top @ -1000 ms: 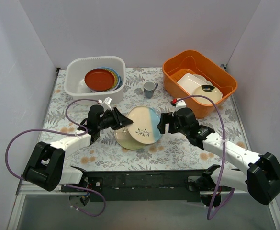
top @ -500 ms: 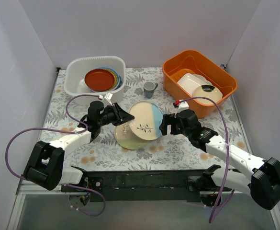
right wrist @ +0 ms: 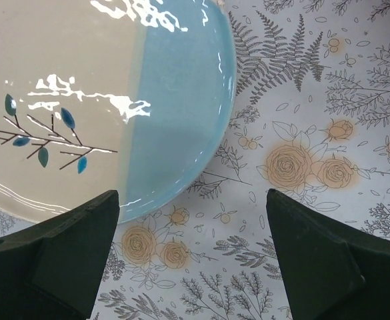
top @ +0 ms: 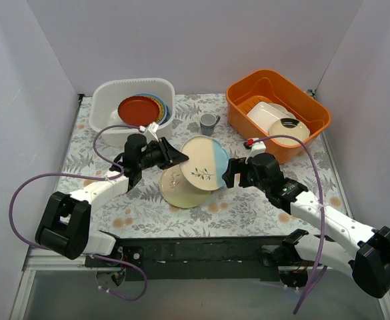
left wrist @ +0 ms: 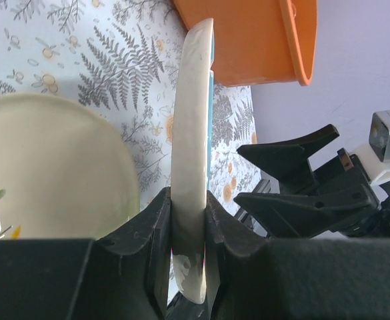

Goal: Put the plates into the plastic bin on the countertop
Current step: Pick up the plate at the center of the board, then place the plate in the plastic bin.

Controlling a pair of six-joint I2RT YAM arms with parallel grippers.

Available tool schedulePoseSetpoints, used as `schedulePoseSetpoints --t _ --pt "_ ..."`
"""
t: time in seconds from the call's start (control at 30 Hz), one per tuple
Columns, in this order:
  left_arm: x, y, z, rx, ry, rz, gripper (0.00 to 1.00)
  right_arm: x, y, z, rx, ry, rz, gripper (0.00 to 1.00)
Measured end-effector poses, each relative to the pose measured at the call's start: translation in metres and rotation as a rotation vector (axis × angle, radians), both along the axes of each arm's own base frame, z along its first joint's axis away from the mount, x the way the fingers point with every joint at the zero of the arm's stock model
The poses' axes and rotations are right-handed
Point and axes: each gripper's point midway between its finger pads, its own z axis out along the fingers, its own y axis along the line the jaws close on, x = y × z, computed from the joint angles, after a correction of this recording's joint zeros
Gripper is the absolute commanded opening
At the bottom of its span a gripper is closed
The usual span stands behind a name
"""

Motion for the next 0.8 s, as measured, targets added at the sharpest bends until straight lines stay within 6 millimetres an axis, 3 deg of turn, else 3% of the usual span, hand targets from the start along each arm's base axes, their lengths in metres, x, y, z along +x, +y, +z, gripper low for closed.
schedulePoseSetpoints --t 0.4,0.8 --pt "0.035 -0.007 0.030 0.000 -0.075 0.007 0.00 -0.006 -0.006 0.003 -0.004 -0.004 0.002 0.98" --pt "0.081 0.017 0.046 0.004 -0.097 0.085 0.00 -0.011 -0.009 0.015 0.011 -0.041 0.013 0.98"
